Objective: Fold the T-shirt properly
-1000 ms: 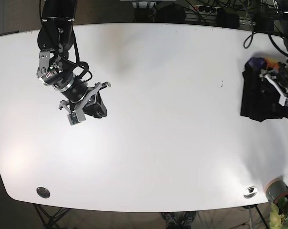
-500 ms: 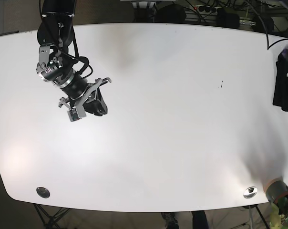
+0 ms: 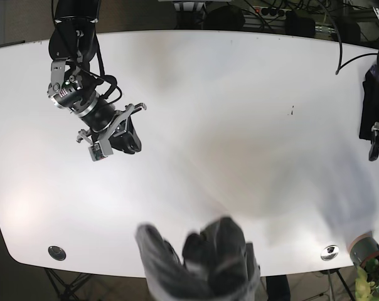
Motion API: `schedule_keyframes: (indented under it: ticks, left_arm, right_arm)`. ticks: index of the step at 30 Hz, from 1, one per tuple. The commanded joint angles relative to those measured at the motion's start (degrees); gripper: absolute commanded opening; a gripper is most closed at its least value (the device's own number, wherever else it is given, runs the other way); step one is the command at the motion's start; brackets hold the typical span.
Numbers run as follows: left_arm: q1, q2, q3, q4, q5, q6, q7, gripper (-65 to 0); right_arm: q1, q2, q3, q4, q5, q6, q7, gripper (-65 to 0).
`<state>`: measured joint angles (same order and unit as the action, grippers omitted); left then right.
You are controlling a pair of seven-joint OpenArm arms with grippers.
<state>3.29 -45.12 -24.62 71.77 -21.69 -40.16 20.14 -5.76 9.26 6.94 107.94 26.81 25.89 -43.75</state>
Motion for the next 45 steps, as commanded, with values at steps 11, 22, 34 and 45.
schedule_keyframes:
  ticks: [11,22,34,45]
  left_arm:
    - [0.8,19.0,-0.8,21.0,15.2,0.2,0.6,-14.6]
    - [0.9,28.3,-0.8,27.3,17.3,0.2,6.7,-14.6]
    - [1.2,30.3,0.1,27.5,17.5,0.2,6.8,-14.6]
    - [2.3,35.1,0.0,27.6,17.5,4.8,6.8,-14.6]
  right_arm:
    - [0.4,0.4,1.7,1.8,-5.9,0.18,1.6,-57.7]
    - [-0.7,0.4,1.6,3.0,-6.3,0.18,1.6,-57.7]
    - [1.2,0.1,1.0,1.3,-6.3,0.18,1.6,-52.5]
    - [8.0,0.4,-5.6,-6.3,-6.4,0.18,1.6,-20.9]
